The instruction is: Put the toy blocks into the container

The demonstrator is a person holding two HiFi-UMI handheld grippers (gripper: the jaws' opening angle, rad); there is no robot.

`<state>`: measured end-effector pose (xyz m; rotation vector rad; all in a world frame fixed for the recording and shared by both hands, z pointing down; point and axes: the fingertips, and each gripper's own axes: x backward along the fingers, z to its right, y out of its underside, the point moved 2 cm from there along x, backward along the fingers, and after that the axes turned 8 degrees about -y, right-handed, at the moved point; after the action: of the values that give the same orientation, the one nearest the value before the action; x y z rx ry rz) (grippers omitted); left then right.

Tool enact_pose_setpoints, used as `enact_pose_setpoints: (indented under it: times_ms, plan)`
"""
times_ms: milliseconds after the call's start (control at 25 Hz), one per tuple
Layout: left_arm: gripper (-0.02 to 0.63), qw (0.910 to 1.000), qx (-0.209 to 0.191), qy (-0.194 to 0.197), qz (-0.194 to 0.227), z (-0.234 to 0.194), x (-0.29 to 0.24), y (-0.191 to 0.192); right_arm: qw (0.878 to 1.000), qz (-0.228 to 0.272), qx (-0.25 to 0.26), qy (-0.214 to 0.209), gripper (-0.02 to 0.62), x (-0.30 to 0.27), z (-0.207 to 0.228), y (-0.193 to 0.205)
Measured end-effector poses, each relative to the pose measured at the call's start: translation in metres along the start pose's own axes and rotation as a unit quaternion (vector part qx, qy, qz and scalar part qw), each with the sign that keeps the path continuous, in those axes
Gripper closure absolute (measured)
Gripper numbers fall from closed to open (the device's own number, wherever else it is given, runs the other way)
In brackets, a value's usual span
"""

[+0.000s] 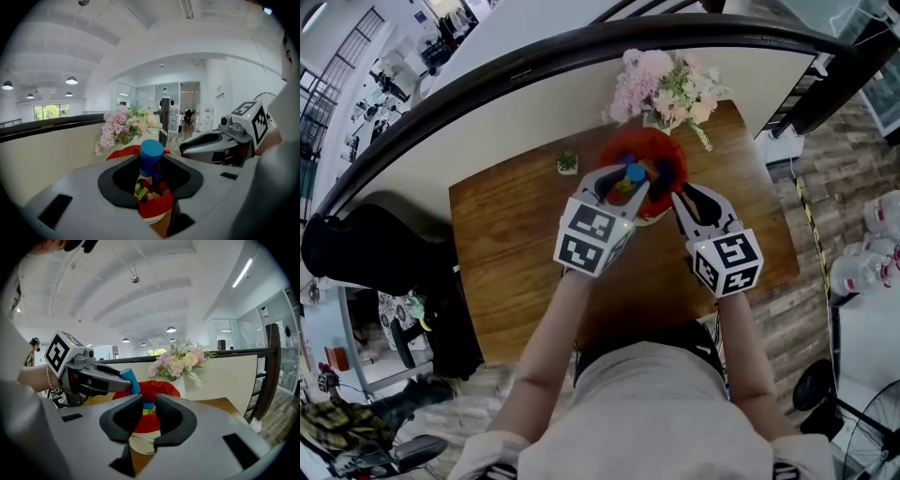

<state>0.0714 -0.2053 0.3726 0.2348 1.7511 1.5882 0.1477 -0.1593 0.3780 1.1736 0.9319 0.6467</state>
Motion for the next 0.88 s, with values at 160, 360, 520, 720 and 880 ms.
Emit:
enact_pose_setpoints:
  times_ms: [160,360,520,720,880]
  plan:
    - [0.456,0.9998,-0.012,0.013,-0.009,0.006,-0.008,0.004,1.0,-0.004,-0.007,0.0,0.517,-0.002,0.004,0.005]
    - [0.456,0.9996,-0.017,0.023,-0.01,0.009,-0.015,0.007,1.0,-0.008,-0.013,0.0,0.517,-0.006,0.008,0.011]
    - [0.45,0.9995,-0.017,0.026,0.004,0.01,-0.016,0.0,1.0,-0.012,-0.017,0.001,0.517,-0.006,0.011,0.014]
    - [0.446,0.9998,-0.011,0.017,-0.001,0.004,-0.017,0.005,1.0,-0.013,-0.02,0.0,0.517,-0.007,0.012,0.016]
    - [0.446,0.9999,-0.009,0.012,-0.009,0.003,-0.015,0.009,1.0,-0.013,-0.019,-0.005,0.517,-0.006,0.009,0.015]
